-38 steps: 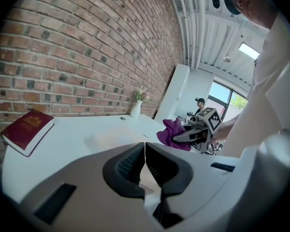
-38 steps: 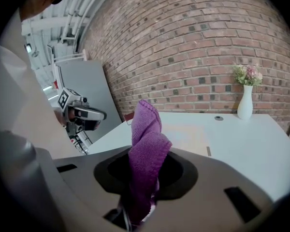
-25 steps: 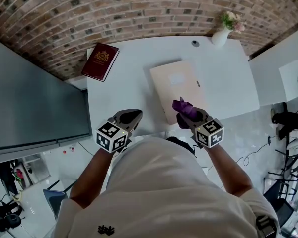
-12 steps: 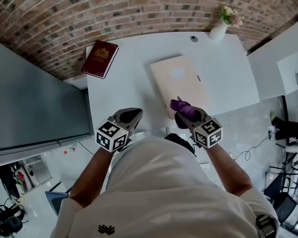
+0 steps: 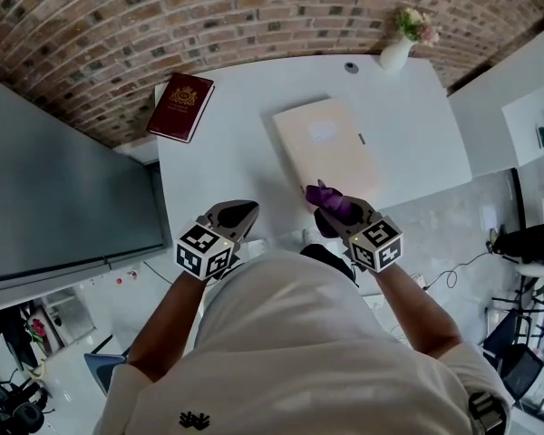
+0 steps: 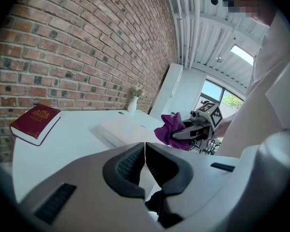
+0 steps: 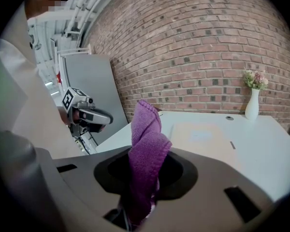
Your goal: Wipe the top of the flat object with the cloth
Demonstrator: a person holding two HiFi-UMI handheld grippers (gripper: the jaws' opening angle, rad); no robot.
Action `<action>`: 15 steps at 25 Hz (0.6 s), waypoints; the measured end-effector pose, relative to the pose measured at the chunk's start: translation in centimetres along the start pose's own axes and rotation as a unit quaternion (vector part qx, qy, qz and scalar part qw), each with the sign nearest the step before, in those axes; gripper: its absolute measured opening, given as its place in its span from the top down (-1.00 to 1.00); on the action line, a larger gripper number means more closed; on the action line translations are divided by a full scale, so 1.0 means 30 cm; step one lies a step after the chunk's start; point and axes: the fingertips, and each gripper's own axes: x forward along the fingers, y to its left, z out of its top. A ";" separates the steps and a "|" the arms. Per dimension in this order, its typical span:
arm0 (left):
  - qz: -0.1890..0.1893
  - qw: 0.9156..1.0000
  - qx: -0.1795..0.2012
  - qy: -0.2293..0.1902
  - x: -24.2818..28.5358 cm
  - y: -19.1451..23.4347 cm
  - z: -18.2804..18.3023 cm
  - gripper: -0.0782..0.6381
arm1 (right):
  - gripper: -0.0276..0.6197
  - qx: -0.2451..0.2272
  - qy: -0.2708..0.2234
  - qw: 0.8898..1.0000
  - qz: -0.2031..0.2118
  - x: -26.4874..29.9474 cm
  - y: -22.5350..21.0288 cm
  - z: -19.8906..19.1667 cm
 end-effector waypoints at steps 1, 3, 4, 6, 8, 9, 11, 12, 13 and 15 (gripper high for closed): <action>-0.001 1.000 -0.001 0.001 -0.002 0.001 -0.006 0.71 | 0.53 -0.001 0.003 1.000 0.000 0.001 0.007 -0.006; -0.005 1.000 -0.003 0.001 -0.005 0.004 -0.019 0.71 | 0.53 -0.004 0.011 1.000 0.000 0.003 0.018 -0.020; -0.008 1.000 -0.005 0.002 -0.005 0.007 -0.026 0.71 | 0.53 -0.004 0.015 1.000 -0.002 0.003 0.024 -0.022; -0.014 1.000 -0.011 0.004 -0.002 0.015 -0.045 0.71 | 0.53 -0.005 0.025 1.000 -0.004 0.001 0.035 -0.028; -0.020 1.000 -0.017 0.007 0.006 0.023 -0.067 0.71 | 0.53 -0.012 0.040 0.999 -0.004 -0.003 0.044 -0.051; -0.023 0.999 -0.020 0.009 0.011 0.026 -0.077 0.71 | 0.53 -0.017 0.046 0.999 -0.004 -0.008 0.049 -0.059; -0.027 0.999 -0.023 0.011 0.028 0.030 -0.093 0.71 | 0.53 -0.026 0.056 0.998 -0.002 -0.019 0.056 -0.068; -0.028 0.999 -0.022 0.012 0.038 0.032 -0.099 0.71 | 0.53 -0.028 0.058 0.998 0.000 -0.024 0.056 -0.073; -0.027 0.999 -0.021 0.013 0.047 0.032 -0.106 0.71 | 0.53 -0.030 0.059 0.998 0.001 -0.029 0.056 -0.079; -0.023 0.999 -0.017 0.014 0.060 0.021 -0.115 0.71 | 0.53 -0.032 0.058 0.998 0.005 -0.041 0.056 -0.092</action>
